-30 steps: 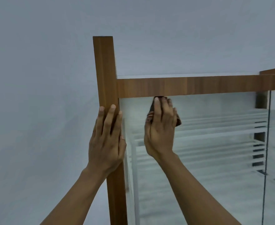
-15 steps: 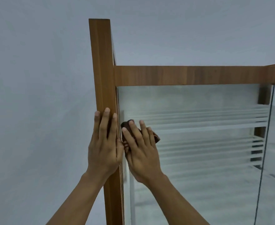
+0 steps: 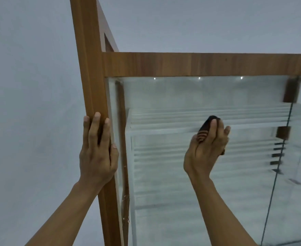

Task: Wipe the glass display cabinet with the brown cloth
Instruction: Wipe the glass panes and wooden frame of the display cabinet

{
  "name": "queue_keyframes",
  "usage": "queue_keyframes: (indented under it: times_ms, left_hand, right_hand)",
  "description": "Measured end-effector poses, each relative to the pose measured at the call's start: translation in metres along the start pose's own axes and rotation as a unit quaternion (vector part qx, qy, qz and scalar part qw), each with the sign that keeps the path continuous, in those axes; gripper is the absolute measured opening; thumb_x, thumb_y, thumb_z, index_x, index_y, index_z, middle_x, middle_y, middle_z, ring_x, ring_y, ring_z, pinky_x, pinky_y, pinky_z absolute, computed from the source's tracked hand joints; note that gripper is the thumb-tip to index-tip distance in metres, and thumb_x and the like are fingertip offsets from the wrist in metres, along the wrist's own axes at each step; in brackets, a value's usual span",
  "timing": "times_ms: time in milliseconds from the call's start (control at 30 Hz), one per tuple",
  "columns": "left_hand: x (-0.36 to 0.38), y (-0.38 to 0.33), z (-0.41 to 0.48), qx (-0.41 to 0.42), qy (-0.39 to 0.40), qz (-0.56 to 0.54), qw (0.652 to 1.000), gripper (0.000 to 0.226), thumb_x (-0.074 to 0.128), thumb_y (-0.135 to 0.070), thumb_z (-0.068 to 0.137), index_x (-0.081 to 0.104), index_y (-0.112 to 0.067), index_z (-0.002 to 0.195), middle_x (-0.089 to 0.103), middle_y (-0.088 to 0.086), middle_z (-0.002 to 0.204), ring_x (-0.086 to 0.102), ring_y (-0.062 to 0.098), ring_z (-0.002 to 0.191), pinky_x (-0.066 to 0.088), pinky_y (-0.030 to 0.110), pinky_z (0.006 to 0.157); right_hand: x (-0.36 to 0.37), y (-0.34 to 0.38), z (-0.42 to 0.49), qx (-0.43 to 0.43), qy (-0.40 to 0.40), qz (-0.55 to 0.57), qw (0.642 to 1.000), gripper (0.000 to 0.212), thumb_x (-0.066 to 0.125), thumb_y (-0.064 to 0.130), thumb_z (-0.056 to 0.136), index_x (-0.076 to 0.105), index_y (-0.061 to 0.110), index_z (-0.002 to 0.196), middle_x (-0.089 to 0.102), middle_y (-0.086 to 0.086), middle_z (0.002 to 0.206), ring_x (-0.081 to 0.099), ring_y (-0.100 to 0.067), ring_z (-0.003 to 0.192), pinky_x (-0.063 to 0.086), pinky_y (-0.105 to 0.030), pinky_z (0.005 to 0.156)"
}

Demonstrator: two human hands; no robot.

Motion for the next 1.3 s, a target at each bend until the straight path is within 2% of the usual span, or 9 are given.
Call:
queue_keyframes:
  times_ms: [67, 267, 467, 633, 800, 933, 1033, 1167, 1300]
  left_hand:
    - [0.0, -0.001, 0.0, -0.005, 0.001, 0.002, 1.0, 0.062, 0.041, -0.016, 0.097, 0.022, -0.007, 0.155, 0.014, 0.015, 0.164, 0.001, 0.029, 0.157, 0.051, 0.046, 0.102]
    - [0.01, -0.002, -0.043, 0.0, -0.015, 0.021, 1.0, 0.061, 0.036, -0.018, 0.099, 0.02, -0.006, 0.157, 0.011, 0.015, 0.168, 0.0, 0.028, 0.157, 0.03, 0.036, 0.121]
    - [0.029, -0.005, -0.14, -0.005, -0.05, 0.003, 0.999, 0.064, 0.032, -0.019, 0.096, 0.019, -0.011, 0.158, 0.008, 0.002, 0.169, 0.003, 0.021, 0.157, 0.023, 0.042, 0.124]
    - [0.036, -0.003, -0.186, -0.009, -0.064, -0.062, 0.996, 0.065, 0.024, -0.03, 0.097, 0.014, -0.014, 0.159, 0.005, -0.004, 0.17, -0.002, 0.011, 0.157, 0.008, 0.023, 0.125]
    - [0.054, -0.005, -0.256, -0.008, -0.059, -0.037, 0.998, 0.067, 0.02, -0.035, 0.096, 0.014, -0.016, 0.159, 0.005, -0.004, 0.169, -0.003, 0.009, 0.156, 0.015, 0.037, 0.127]
    - [0.063, -0.001, -0.307, -0.012, -0.06, -0.034, 0.998, 0.066, 0.021, -0.034, 0.097, 0.014, -0.016, 0.16, 0.004, -0.005, 0.17, -0.002, 0.008, 0.156, 0.038, 0.045, 0.119]
    - [0.069, -0.001, -0.342, 0.008, -0.06, -0.032, 0.998, 0.064, 0.027, -0.029, 0.097, 0.018, -0.016, 0.159, 0.007, -0.004, 0.17, 0.002, 0.013, 0.157, 0.051, 0.048, 0.106]
    - [0.071, -0.001, -0.343, 0.006, -0.067, -0.028, 0.997, 0.064, 0.028, -0.031, 0.097, 0.021, -0.016, 0.159, 0.01, -0.002, 0.169, 0.005, 0.015, 0.157, 0.057, 0.046, 0.098]
    - [0.073, -0.003, -0.359, 0.005, -0.055, 0.003, 0.998, 0.062, 0.028, -0.03, 0.098, 0.021, -0.016, 0.159, 0.011, 0.004, 0.169, 0.006, 0.018, 0.157, 0.051, 0.051, 0.105]
  right_hand:
    - [0.001, 0.004, 0.004, 0.05, -0.032, -0.005, 0.998, 0.051, 0.036, 0.02, 0.104, 0.025, 0.008, 0.152, 0.028, -0.021, 0.16, 0.016, -0.045, 0.151, 0.017, -0.066, 0.118]
    - [0.044, 0.108, -0.136, -0.401, 0.171, 0.005, 0.9, 0.064, 0.053, 0.023, 0.098, 0.027, 0.024, 0.157, 0.019, -0.004, 0.167, 0.01, -0.028, 0.156, 0.013, -0.055, 0.125]
    - [0.007, -0.004, -0.087, -0.089, 0.025, 0.019, 0.996, 0.062, 0.047, 0.017, 0.099, 0.023, 0.018, 0.156, 0.021, -0.009, 0.166, 0.008, -0.035, 0.155, 0.013, -0.059, 0.123]
    - [0.047, 0.079, -0.215, -0.439, 0.149, 0.017, 0.886, 0.061, 0.042, 0.028, 0.104, 0.017, 0.025, 0.16, 0.009, -0.002, 0.169, -0.004, -0.02, 0.157, 0.001, -0.045, 0.128]
    - [0.017, -0.028, -0.216, -0.168, 0.044, 0.035, 0.984, 0.062, 0.03, 0.03, 0.1, 0.017, 0.021, 0.16, 0.012, -0.003, 0.168, -0.001, -0.026, 0.157, 0.01, -0.055, 0.125]
    - [0.036, 0.023, -0.333, -0.413, 0.13, 0.027, 0.901, 0.06, 0.035, 0.032, 0.104, 0.015, 0.023, 0.16, 0.011, -0.002, 0.169, -0.001, -0.022, 0.157, 0.011, -0.05, 0.126]
    - [0.024, -0.022, -0.331, -0.428, 0.102, -0.002, 0.898, 0.061, 0.04, 0.026, 0.101, 0.02, 0.025, 0.159, 0.016, 0.0, 0.168, 0.007, -0.023, 0.157, 0.016, -0.052, 0.125]
    - [-0.011, -0.101, -0.267, -0.11, -0.016, 0.018, 0.994, 0.06, 0.04, 0.024, 0.099, 0.023, 0.019, 0.157, 0.021, -0.005, 0.166, 0.013, -0.03, 0.155, 0.019, -0.059, 0.121]
    - [0.02, -0.03, -0.382, -0.407, 0.155, 0.011, 0.9, 0.061, 0.04, 0.031, 0.104, 0.017, 0.022, 0.16, 0.007, -0.002, 0.169, 0.0, -0.022, 0.157, 0.011, -0.05, 0.125]
Point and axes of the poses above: each hand's wrist, its own z-axis towards the middle knuckle, its own x-axis out of the palm, y = z × x, the point moved 7 cm from there along z, towards the middle knuckle
